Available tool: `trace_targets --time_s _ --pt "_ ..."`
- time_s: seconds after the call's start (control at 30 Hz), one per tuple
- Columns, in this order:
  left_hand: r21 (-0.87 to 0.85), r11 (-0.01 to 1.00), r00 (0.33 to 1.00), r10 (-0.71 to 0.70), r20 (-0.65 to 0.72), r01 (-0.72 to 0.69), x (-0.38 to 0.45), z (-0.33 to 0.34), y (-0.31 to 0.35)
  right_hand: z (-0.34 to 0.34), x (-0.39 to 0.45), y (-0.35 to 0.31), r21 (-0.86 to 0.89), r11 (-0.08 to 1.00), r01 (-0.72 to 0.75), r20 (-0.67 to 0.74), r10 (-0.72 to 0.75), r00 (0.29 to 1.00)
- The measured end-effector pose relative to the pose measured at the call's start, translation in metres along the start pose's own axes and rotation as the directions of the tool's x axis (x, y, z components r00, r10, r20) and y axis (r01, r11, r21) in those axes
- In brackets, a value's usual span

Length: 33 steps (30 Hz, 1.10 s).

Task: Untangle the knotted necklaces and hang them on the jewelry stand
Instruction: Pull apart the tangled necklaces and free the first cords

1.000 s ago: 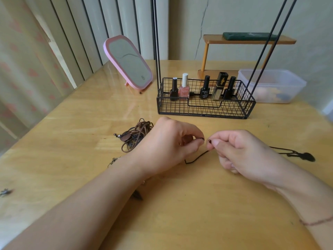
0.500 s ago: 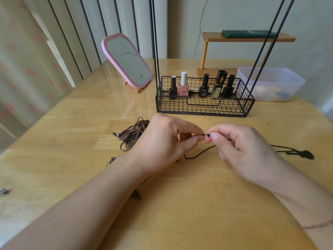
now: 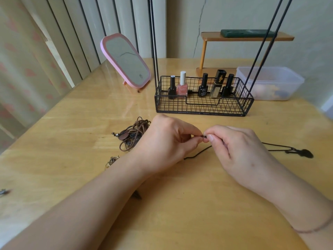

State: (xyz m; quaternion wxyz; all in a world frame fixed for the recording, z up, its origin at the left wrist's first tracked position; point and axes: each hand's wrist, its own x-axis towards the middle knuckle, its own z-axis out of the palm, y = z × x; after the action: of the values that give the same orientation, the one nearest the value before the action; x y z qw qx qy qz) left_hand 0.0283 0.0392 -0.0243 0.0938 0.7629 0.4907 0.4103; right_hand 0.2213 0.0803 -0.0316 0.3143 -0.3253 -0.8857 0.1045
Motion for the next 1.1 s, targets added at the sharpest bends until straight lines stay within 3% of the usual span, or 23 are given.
trace_targets --time_s 0.27,0.4,0.5,0.6,0.73,0.97,1.1 --pt "0.011 0.999 0.999 -0.039 0.0 0.039 -0.001 0.003 0.002 0.004 -0.002 0.001 -0.076 0.996 -0.039 -0.017 0.038 0.999" --pt "-0.099 0.977 0.981 -0.194 -0.03 0.19 0.0 0.001 0.005 0.004 -0.002 0.003 -0.07 0.996 -0.058 -0.022 0.057 0.998" --pt "-0.189 0.935 0.953 -0.3 0.025 0.3 0.003 -0.002 0.004 0.002 0.001 0.003 -0.061 0.997 -0.044 -0.058 0.04 0.998" --pt "-0.361 0.858 0.93 -0.352 0.105 0.366 0.004 -0.004 0.005 -0.002 0.001 0.0 0.074 0.996 -0.057 -0.114 0.066 0.991" --pt "-0.461 0.792 0.915 -0.376 0.149 0.401 0.005 -0.004 0.007 -0.003 0.002 0.001 0.332 0.931 -0.153 -0.048 0.178 0.983" --pt "-0.488 0.753 0.897 -0.381 0.223 0.441 0.005 -0.002 0.008 -0.006 0.001 -0.008 0.02 1.0 -0.005 -0.163 0.008 0.987" --pt "-0.505 0.722 0.881 -0.385 0.274 0.473 0.006 -0.004 0.008 -0.004 0.001 -0.003 -0.036 0.998 0.058 -0.151 -0.063 0.987"
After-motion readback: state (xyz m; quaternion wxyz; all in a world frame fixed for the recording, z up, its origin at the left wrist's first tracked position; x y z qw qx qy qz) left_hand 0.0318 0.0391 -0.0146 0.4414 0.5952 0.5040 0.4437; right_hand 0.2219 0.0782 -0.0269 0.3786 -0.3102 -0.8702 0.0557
